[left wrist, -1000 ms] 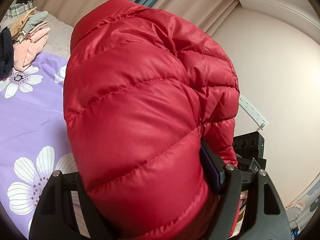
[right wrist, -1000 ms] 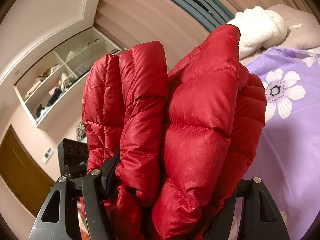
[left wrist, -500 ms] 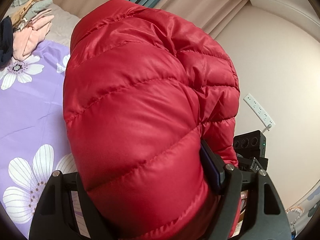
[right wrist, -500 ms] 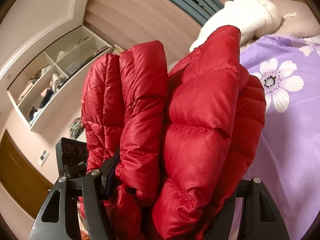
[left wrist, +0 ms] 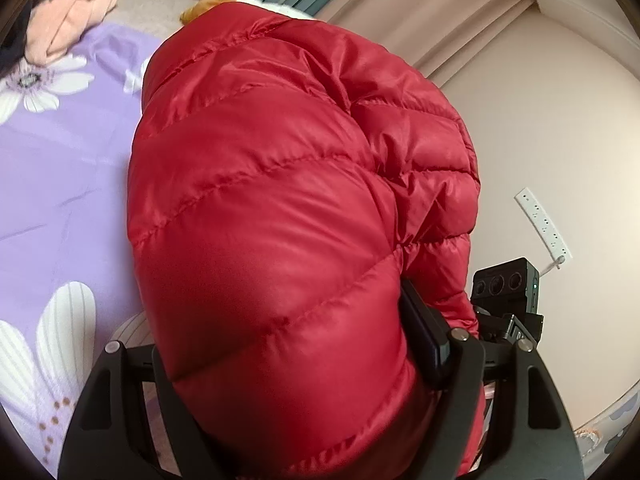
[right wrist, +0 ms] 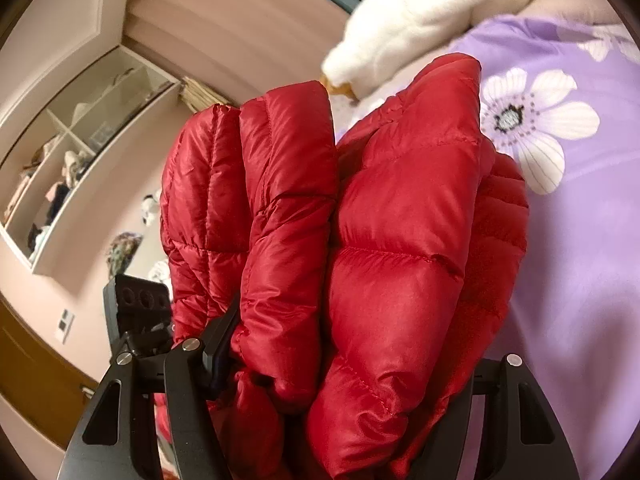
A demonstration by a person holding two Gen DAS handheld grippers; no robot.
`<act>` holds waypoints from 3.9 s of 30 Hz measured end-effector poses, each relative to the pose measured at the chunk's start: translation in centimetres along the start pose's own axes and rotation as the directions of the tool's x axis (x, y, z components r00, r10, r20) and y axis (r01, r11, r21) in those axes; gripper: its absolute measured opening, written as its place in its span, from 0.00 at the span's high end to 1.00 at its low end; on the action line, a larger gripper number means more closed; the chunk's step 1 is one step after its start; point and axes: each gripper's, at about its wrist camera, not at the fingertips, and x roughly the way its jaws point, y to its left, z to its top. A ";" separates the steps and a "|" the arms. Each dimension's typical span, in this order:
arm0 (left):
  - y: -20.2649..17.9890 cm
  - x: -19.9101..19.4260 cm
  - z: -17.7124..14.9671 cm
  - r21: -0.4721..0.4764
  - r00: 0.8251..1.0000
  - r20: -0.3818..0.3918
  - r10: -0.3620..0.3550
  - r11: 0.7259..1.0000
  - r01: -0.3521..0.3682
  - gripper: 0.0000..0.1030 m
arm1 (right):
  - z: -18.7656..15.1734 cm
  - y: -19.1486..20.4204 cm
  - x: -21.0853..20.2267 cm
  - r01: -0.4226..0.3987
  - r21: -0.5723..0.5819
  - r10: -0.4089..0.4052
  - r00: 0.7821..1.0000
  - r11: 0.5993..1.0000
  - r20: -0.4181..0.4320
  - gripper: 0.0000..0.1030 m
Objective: Fold large clothes
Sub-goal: 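Hold the lifted jacket bundle upright with both grippers, then lower the jacket bundle onto the purple sheet with both grippers, then open both grippers and release the folded jacket on the sheet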
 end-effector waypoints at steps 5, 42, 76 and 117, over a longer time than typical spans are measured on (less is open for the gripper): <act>3.4 2.2 -0.8 -0.052 0.999 -0.040 0.038 0.998 -0.040 0.25 | -0.7 -0.9 1.9 0.083 0.017 -0.083 0.996 0.996 -0.045 0.33; 6.9 -4.1 2.0 -0.128 0.970 0.079 0.229 0.967 -0.218 0.26 | 0.4 6.3 -4.4 0.441 -0.058 -0.435 0.896 0.896 0.089 0.18; 8.5 -2.2 7.4 0.051 0.862 0.048 0.505 0.861 -0.507 0.58 | 3.5 6.7 1.4 0.528 -0.108 -0.533 0.846 0.842 -0.018 0.81; -13.9 -22.9 -7.2 0.297 0.766 0.459 0.450 0.735 -0.610 0.58 | -9.5 23.8 -18.5 0.607 -0.285 -0.510 0.787 0.742 0.349 0.81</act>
